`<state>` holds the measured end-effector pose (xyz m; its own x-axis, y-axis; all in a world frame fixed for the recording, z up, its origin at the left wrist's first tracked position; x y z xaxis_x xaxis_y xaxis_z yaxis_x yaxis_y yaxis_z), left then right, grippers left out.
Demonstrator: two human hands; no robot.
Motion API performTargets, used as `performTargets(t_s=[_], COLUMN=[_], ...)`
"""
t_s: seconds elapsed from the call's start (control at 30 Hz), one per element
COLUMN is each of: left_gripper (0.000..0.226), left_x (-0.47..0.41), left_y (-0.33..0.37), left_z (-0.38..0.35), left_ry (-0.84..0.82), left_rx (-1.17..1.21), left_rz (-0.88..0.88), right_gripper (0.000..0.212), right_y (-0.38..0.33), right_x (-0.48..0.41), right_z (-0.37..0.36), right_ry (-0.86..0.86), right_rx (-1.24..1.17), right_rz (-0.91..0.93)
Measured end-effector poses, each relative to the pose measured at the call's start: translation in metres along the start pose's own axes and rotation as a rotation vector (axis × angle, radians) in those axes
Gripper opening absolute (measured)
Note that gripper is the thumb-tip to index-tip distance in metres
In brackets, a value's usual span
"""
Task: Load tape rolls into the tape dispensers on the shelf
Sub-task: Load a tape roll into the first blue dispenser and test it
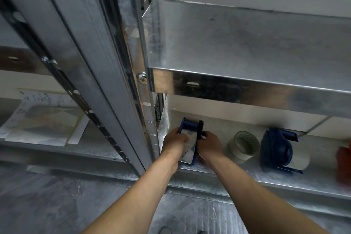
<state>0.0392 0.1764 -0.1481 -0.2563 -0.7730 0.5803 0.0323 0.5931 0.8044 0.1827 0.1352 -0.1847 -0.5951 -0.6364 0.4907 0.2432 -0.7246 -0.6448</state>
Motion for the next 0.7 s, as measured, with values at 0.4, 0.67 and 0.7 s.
performTargets(t_s=[0.4, 0.67, 0.7], left_gripper=[0.041, 0.044, 0.046], left_x=[0.003, 0.006, 0.006], left_y=[0.002, -0.001, -0.002], left_z=[-0.001, -0.001, 0.000], left_ry=[-0.004, -0.022, -0.022], left_rx=[-0.044, -0.069, -0.065], left_rz=[0.001, 0.008, 0.010], right_gripper=[0.035, 0.028, 0.027], right_y=[0.003, 0.003, 0.003], right_x=[0.006, 0.012, 0.013], right_z=[-0.006, -0.006, -0.006], right_ry=[-0.045, -0.041, -0.038], right_rx=[-0.194, -0.228, -0.225], right_rz=[-0.008, 0.003, 0.006])
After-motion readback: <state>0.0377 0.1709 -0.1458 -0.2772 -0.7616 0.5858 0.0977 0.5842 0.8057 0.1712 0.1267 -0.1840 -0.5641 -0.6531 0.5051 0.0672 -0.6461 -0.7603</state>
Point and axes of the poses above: each hand's wrist, its own x-axis away from the middle knuckle, its own z-axis out of the back of the hand, y = z × x, the point moved 10 cm from there along -x, towards the middle knuckle, and after that the axes turned 8 degrees about x, right-handed, at the moved point
